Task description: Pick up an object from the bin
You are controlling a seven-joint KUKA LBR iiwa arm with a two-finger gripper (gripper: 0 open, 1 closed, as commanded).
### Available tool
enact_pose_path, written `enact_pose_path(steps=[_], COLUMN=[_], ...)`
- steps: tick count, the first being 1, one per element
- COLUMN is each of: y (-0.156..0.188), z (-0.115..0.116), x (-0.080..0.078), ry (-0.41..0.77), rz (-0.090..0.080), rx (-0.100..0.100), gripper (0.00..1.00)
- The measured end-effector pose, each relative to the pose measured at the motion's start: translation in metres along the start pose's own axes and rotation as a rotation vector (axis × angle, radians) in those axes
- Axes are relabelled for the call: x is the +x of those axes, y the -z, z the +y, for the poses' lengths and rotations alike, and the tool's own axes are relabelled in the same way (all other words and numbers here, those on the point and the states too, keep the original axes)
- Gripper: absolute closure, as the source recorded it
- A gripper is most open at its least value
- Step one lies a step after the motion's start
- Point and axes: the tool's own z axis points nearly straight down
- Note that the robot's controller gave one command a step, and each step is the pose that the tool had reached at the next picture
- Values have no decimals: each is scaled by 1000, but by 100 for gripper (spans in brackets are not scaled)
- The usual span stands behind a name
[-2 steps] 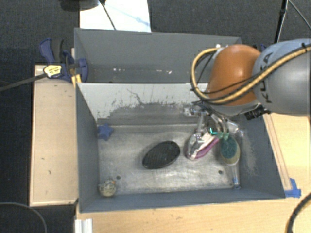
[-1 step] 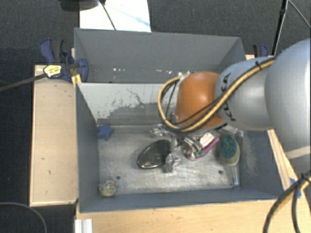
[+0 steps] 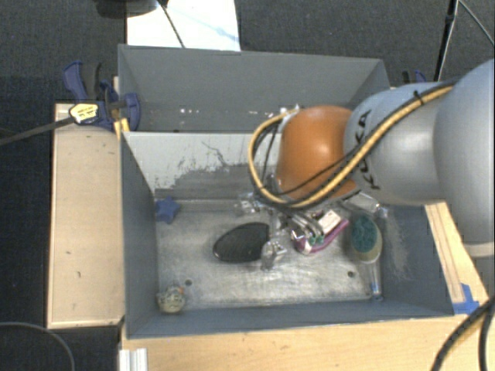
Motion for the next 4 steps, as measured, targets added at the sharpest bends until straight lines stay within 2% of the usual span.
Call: enact_pose_path(steps=[1,2,3,4], y=[-2,-32,-31,-30], z=[-12,-17,-17,-17], x=[2,7,6,7], ry=[12,-44,-44,-45], rz=[3,5,3,10], rx=[1,0,0,-1], gripper=[0,0,0,100])
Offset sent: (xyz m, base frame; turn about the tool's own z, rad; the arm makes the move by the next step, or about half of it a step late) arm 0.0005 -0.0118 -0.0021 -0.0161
